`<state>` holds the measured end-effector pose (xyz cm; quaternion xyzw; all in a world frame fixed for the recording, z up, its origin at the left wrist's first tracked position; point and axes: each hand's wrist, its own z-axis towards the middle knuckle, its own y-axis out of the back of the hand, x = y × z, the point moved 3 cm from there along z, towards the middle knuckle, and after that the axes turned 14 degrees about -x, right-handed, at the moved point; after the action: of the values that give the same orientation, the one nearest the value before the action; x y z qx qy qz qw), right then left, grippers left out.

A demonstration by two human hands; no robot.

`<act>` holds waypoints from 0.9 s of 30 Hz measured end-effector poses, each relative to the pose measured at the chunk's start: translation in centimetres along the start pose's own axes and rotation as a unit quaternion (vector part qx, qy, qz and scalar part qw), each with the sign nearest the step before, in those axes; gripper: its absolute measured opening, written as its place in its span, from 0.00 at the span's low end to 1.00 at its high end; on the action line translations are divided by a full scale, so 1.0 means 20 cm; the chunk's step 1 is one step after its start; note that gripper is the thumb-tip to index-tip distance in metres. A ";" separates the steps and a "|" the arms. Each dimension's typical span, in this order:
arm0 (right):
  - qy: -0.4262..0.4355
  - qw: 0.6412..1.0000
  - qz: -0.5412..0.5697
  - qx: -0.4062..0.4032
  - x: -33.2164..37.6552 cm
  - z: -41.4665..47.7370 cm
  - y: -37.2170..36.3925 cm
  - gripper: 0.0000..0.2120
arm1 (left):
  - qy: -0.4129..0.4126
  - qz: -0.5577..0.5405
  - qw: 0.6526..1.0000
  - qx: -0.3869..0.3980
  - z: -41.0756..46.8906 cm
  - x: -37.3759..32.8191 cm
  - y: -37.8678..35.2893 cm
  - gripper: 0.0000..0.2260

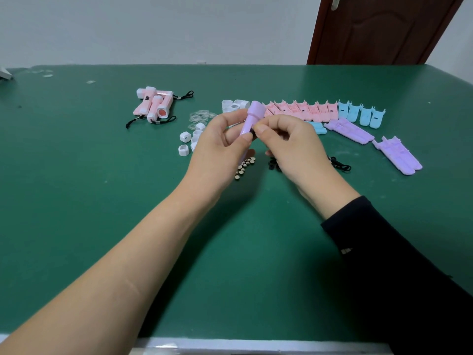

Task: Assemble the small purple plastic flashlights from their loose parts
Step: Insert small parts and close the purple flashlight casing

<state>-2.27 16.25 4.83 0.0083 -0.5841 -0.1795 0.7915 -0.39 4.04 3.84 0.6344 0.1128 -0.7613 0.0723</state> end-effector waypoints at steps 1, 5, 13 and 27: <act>-0.001 1.000 0.005 -0.003 0.00 0.00 0.00 0.05 | -0.002 0.001 1.000 0.004 0.00 0.00 0.00 0.13; 0.005 0.999 0.037 -0.024 -0.01 0.00 0.01 0.04 | 0.004 -0.015 1.000 0.016 0.01 0.00 0.00 0.14; 0.029 0.997 0.060 -0.028 0.00 -0.02 0.00 0.05 | 0.046 -0.080 0.995 0.033 0.01 0.01 0.00 0.15; -0.004 0.991 0.130 -0.042 -0.04 -0.03 -0.06 0.07 | 0.039 -0.092 0.995 0.026 0.01 0.03 -0.01 0.11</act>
<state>-2.19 15.29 3.66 -0.1021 -0.5753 -0.0997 0.8054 -0.68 4.29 3.36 0.6519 0.1537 -0.7423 -0.0191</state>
